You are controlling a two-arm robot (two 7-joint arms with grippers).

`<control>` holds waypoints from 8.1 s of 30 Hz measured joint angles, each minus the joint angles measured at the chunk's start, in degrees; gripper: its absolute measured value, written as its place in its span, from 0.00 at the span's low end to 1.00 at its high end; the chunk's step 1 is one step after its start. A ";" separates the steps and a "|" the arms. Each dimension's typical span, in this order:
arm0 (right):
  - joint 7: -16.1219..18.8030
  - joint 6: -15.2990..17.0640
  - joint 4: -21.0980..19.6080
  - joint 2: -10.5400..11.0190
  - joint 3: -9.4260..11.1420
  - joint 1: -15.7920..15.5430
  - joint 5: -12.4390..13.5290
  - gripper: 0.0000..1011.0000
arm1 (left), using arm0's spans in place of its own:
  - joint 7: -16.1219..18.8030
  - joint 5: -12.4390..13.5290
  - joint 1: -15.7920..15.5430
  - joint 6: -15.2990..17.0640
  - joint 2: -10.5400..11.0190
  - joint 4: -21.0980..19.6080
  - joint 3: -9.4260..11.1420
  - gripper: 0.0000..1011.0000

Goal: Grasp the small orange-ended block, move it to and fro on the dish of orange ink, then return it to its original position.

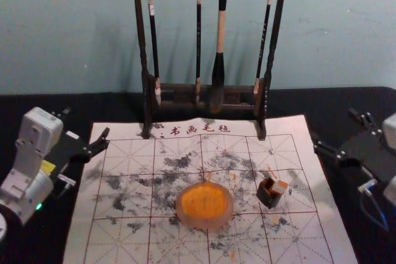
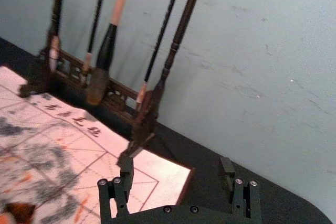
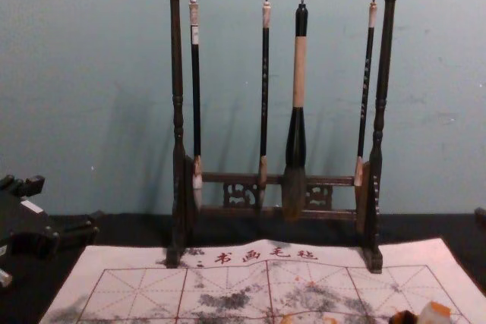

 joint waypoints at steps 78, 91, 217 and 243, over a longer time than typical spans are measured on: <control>37.34 -1.11 10.02 -0.63 -1.91 5.02 5.21 0.99 | 0.00 0.00 0.00 0.00 0.00 0.00 0.00 0.99; 37.86 -0.30 11.27 -0.94 -2.71 6.31 5.53 0.99 | 0.00 0.00 0.00 0.00 0.00 0.00 0.00 0.99; 37.07 -1.05 3.83 3.31 1.06 4.61 8.76 0.09 | 0.00 0.00 0.00 0.00 0.00 0.00 0.00 0.99; 42.10 0.78 5.69 -1.16 -8.01 12.84 5.02 0.09 | 0.00 0.00 0.00 0.00 0.00 0.00 0.00 0.99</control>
